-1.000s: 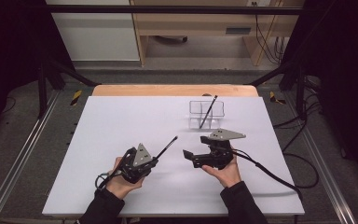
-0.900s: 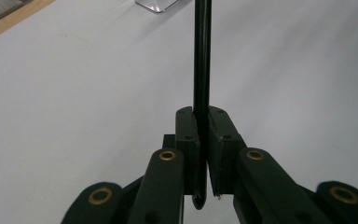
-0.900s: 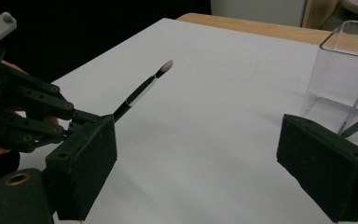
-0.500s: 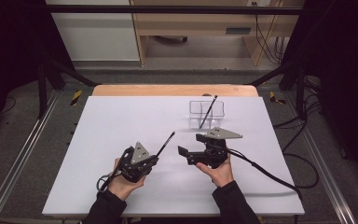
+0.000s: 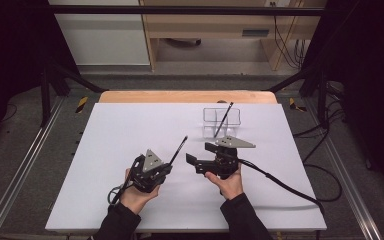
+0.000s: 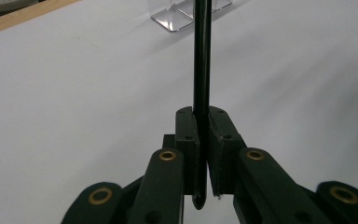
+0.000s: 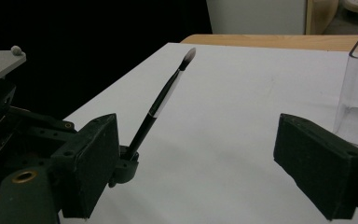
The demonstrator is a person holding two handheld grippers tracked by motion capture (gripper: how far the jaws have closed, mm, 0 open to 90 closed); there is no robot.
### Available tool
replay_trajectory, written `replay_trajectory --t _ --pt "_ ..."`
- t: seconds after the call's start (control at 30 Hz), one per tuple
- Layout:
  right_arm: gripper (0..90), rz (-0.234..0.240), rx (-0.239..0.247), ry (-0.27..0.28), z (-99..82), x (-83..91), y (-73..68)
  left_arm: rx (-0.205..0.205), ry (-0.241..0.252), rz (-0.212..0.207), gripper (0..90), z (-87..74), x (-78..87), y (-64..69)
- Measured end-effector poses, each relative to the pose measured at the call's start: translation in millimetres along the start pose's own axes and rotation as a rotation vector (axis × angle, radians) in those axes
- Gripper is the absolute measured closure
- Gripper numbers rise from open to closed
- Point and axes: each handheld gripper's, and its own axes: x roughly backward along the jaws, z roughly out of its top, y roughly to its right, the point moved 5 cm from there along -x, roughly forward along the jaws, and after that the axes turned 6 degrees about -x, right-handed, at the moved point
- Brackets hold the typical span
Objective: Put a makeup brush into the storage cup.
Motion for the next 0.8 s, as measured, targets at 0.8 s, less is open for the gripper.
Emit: replay_trajectory --t 0.8 --pt "32.8 0.029 -0.095 0.038 -5.0 -11.1 -2.6 0.028 0.021 0.01 83.1 10.3 -9.1 17.8"
